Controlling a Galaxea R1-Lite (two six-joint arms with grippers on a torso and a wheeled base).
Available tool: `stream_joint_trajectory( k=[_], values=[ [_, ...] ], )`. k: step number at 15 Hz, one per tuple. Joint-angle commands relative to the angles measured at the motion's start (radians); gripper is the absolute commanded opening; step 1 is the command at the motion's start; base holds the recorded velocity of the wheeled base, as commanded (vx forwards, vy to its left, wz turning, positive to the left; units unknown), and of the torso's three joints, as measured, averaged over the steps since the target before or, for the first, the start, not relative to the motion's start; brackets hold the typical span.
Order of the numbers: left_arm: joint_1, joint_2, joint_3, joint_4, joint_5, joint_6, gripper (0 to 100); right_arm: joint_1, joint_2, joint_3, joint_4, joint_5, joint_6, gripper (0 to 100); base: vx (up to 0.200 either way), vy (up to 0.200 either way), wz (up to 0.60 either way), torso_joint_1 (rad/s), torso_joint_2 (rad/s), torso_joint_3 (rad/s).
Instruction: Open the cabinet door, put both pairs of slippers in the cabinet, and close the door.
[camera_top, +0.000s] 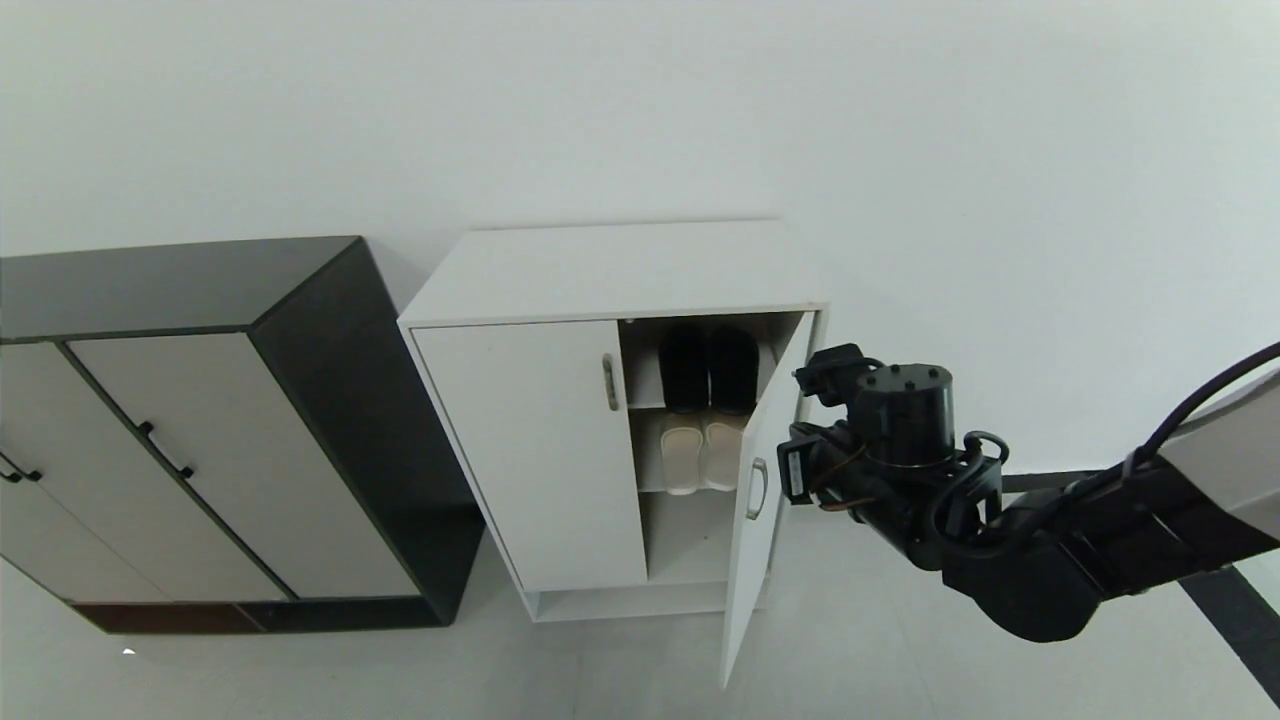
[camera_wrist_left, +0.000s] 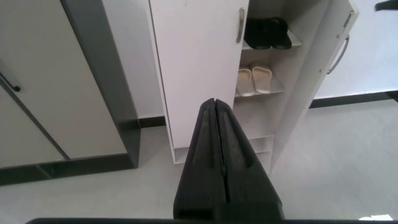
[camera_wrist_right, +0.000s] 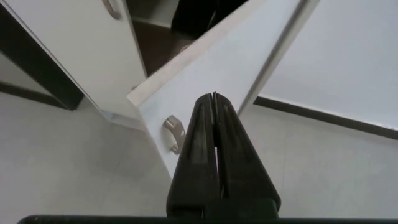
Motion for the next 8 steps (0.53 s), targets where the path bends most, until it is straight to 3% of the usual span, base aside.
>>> stream_joint_trajectory(
  k=[1,8],
  values=[
    [0.001,0.0,0.0,0.0,0.0,0.0,0,-0.012,0.069,-0.017,-0.004,0.001,0.002,0,0.0,0.0,0.0,0.0,0.0,0.0],
    [0.001,0.0,0.0,0.0,0.0,0.0,0,-0.029,0.238,-0.166,-0.039,0.03,0.011,0,0.0,0.0,0.0,0.0,0.0,0.0]
  ],
)
